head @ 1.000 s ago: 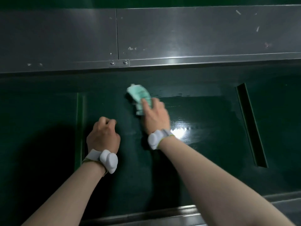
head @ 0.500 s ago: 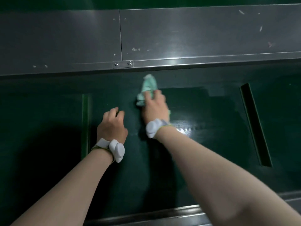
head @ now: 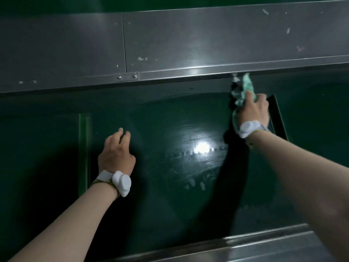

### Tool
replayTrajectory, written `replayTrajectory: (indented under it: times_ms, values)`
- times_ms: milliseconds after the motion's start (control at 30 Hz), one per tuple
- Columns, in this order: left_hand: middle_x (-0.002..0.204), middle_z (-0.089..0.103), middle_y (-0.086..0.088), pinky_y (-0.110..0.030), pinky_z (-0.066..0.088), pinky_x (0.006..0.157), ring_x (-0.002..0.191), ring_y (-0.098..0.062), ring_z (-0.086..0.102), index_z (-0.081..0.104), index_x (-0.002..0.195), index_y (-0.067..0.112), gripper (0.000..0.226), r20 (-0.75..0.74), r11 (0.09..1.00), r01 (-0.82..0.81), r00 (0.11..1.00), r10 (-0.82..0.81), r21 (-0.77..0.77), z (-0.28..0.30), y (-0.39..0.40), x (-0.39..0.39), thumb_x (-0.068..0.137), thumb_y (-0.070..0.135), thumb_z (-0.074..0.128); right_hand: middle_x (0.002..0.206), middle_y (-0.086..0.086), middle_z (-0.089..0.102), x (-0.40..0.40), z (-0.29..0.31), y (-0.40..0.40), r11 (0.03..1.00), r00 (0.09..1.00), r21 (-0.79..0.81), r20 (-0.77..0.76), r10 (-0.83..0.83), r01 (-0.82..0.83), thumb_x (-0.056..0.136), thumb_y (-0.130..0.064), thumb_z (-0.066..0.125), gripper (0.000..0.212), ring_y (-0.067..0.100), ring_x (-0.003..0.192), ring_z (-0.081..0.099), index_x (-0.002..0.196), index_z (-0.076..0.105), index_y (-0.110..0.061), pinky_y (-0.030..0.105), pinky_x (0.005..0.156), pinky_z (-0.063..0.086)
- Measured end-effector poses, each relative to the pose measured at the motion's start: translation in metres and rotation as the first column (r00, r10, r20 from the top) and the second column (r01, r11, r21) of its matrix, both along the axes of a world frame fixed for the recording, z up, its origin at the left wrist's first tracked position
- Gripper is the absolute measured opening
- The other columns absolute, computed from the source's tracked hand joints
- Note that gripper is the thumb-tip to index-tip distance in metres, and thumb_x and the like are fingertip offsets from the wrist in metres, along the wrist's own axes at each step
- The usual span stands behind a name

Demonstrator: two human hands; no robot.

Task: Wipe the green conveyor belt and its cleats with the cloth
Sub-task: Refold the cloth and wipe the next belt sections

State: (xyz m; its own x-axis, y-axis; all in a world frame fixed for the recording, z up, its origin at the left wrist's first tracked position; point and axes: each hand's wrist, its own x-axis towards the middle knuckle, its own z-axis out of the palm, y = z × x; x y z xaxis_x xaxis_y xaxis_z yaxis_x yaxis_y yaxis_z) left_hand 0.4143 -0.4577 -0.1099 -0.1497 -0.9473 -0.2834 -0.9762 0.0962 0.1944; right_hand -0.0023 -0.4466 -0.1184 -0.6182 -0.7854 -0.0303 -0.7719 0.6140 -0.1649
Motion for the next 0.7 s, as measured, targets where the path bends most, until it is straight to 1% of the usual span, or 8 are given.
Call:
replayTrajectory:
  times_ms: [67,133,200,267,367,433,533,700]
  values:
    - [0.153,0.049,-0.004,-0.041,0.056,0.074,0.141,-0.028,0.041,0.058,0.141,0.014,0.064,-0.016,1.000,-0.020,1.000,0.020,-0.015,-0.001,-0.001,-0.002,0.080,-0.007,0.057,0.129,0.024,0.042,-0.003,0.001,-0.006,0.993,0.993,0.018,0.007,-0.115,0.115,0.087,-0.006,0.054,0.044,0.046,0.114,0.047,0.130,0.046,-0.014,0.047,0.083,0.047]
    - [0.152,0.051,-0.003,-0.042,0.056,0.074,0.140,-0.029,0.042,0.061,0.138,0.013,0.062,-0.024,0.999,-0.045,0.999,0.044,-0.019,-0.001,-0.003,-0.005,0.078,-0.006,0.057,0.134,0.022,0.042,0.026,0.001,-0.021,0.993,0.993,0.018,0.005,-0.119,0.118,0.087,-0.005,0.055,0.044,0.044,0.118,0.047,0.129,0.051,-0.015,0.045,0.089,0.048]
    - [0.152,0.050,-0.003,-0.041,0.056,0.071,0.139,-0.029,0.042,0.060,0.137,0.013,0.061,-0.006,0.999,-0.040,0.999,0.040,-0.017,-0.002,-0.003,-0.007,0.079,-0.005,0.058,0.139,0.018,0.043,0.083,-0.002,-0.036,0.999,0.998,-0.032,0.055,0.039,-0.037,0.090,-0.008,0.055,0.046,0.040,0.119,0.047,0.135,0.054,-0.021,0.042,0.090,0.051]
    - [0.153,0.049,-0.003,-0.042,0.056,0.071,0.139,-0.030,0.041,0.060,0.137,0.013,0.059,0.016,0.999,-0.044,0.999,0.044,-0.002,-0.002,-0.004,-0.007,0.080,-0.004,0.059,0.140,0.015,0.044,0.154,-0.005,-0.050,0.968,0.959,-0.077,0.140,0.247,-0.238,0.093,-0.011,0.054,0.048,0.038,0.117,0.048,0.138,0.053,-0.024,0.042,0.088,0.053]
    - [0.152,0.050,-0.005,-0.047,0.056,0.074,0.139,-0.032,0.041,0.061,0.136,0.013,0.055,0.017,0.999,-0.050,0.999,0.050,0.018,0.000,-0.006,-0.006,0.082,0.001,0.063,0.132,0.016,0.045,0.251,-0.004,-0.071,0.849,0.824,-0.069,0.214,0.525,-0.523,0.092,-0.013,0.053,0.045,0.038,0.109,0.049,0.136,0.054,-0.020,0.043,0.076,0.051]
    - [0.153,0.049,-0.005,-0.049,0.056,0.074,0.140,-0.032,0.040,0.060,0.137,0.014,0.056,0.020,0.999,-0.037,0.999,0.037,0.031,0.000,-0.004,-0.005,0.083,0.005,0.067,0.129,0.016,0.044,0.282,0.000,-0.079,0.769,0.746,-0.041,0.213,0.631,-0.638,0.090,-0.014,0.056,0.048,0.037,0.104,0.048,0.137,0.050,-0.017,0.043,0.073,0.049]
    - [0.155,0.048,-0.008,-0.052,0.058,0.073,0.143,-0.034,0.040,0.059,0.141,0.012,0.063,0.019,0.999,-0.018,1.000,0.018,0.031,-0.001,-0.001,-0.002,0.080,0.000,0.068,0.129,0.014,0.044,0.259,-0.006,-0.089,0.724,0.717,-0.019,0.128,0.685,-0.689,0.090,-0.017,0.056,0.055,0.036,0.105,0.049,0.144,0.046,-0.019,0.040,0.070,0.041]
    - [0.156,0.046,-0.010,-0.050,0.059,0.070,0.143,-0.034,0.040,0.055,0.145,0.010,0.067,0.020,0.999,0.006,1.000,-0.007,0.036,0.000,0.001,-0.001,0.081,-0.005,0.066,0.131,0.015,0.047,0.121,-0.009,-0.081,0.905,0.905,0.018,0.033,0.425,-0.426,0.091,-0.022,0.060,0.056,0.039,0.112,0.051,0.146,0.047,-0.024,0.041,0.081,0.048]
